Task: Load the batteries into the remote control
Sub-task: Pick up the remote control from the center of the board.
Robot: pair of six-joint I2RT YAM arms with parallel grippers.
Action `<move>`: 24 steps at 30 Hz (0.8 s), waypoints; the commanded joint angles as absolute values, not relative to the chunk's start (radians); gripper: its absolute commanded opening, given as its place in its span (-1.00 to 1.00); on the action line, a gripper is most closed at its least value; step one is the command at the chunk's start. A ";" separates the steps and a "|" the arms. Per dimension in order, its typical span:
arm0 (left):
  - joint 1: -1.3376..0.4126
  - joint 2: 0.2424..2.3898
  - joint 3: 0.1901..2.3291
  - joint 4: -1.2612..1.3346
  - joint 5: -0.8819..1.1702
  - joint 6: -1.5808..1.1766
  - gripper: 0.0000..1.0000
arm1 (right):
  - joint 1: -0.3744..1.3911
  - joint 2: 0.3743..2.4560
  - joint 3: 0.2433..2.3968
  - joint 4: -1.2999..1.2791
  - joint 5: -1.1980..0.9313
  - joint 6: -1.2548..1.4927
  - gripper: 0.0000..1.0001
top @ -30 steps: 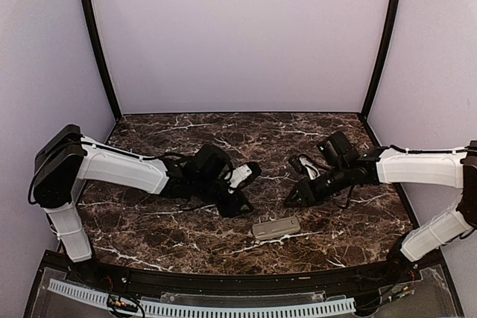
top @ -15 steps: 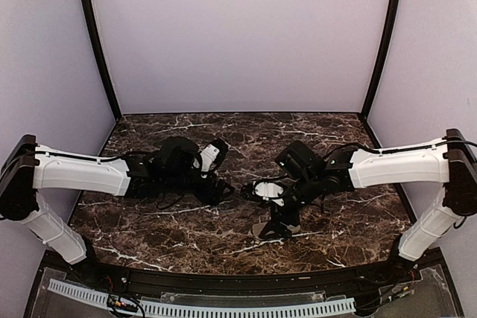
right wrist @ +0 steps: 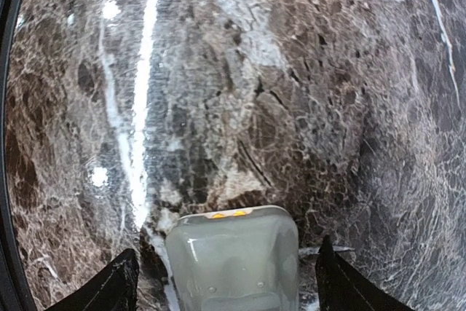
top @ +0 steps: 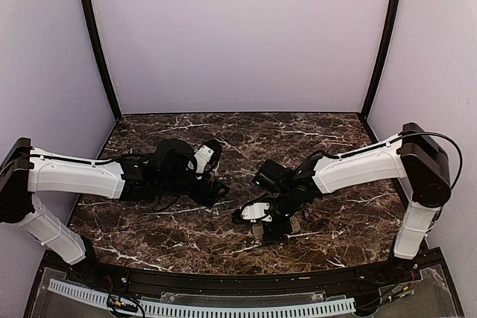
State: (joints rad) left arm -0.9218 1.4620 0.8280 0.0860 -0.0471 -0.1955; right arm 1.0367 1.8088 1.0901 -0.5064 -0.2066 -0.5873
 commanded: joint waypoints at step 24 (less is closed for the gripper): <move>-0.920 1.315 0.692 0.189 -0.114 -0.171 0.50 | 0.964 1.660 1.210 -0.520 -0.389 -0.393 -0.38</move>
State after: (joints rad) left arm -0.9218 1.3796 0.7368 0.1387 -0.0895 -0.1909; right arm 1.0229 1.7809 1.1736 -0.5903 -0.2455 -0.4885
